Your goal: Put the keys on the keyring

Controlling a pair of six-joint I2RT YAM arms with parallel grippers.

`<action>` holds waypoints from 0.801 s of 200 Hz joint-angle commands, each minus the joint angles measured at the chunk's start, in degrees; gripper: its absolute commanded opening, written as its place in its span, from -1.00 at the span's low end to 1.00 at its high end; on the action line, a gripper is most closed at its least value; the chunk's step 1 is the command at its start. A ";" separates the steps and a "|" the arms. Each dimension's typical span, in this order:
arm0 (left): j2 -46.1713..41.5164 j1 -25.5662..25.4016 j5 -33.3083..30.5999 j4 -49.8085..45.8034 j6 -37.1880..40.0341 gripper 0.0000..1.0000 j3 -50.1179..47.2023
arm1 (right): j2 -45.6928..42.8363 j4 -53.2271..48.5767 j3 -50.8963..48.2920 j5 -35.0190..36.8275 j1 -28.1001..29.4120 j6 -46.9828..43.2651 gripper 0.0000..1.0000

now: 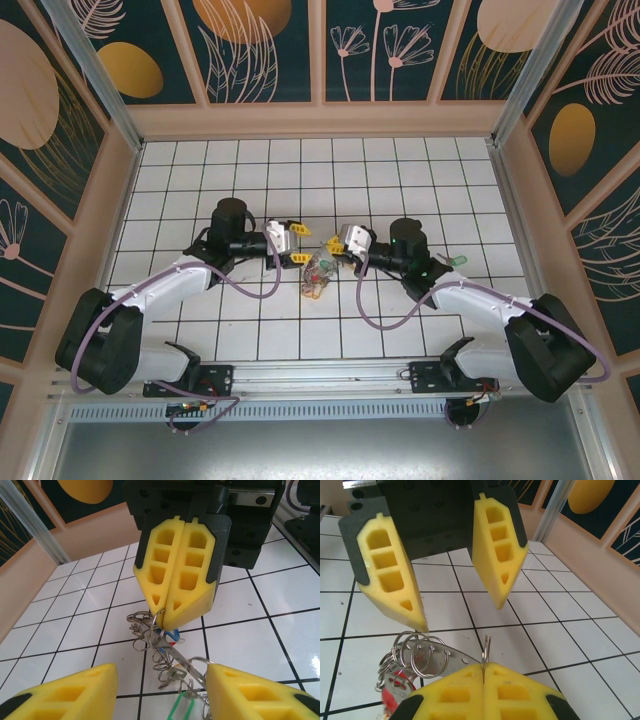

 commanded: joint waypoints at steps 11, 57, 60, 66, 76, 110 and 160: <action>-0.80 -1.31 1.54 1.09 1.01 -0.05 -0.33 | -1.71 -1.63 3.17 -2.34 1.83 -1.52 -1.00; -0.61 -1.68 2.26 -2.01 2.50 -0.36 0.78 | -1.99 -3.98 4.23 -2.18 2.73 -3.05 -1.00; -0.61 -1.69 2.34 -2.48 2.77 -0.39 0.87 | -2.01 -4.29 4.33 -2.21 2.78 -3.34 -1.00; -0.54 -1.74 2.53 -3.13 3.20 -0.42 1.11 | -2.00 -4.99 4.61 -2.09 2.91 -3.74 -1.00; -0.53 -1.72 2.53 -3.93 3.79 -0.43 1.16 | -1.99 -5.83 5.07 -2.16 3.00 -4.19 -1.00; -0.28 -1.76 2.53 -4.38 4.61 -0.43 1.04 | -1.83 -7.22 6.25 -2.69 3.08 -5.16 -1.00; -0.09 -1.79 1.48 -4.76 5.48 -0.56 1.45 | -1.31 -9.03 7.43 -3.28 3.08 -6.33 -1.00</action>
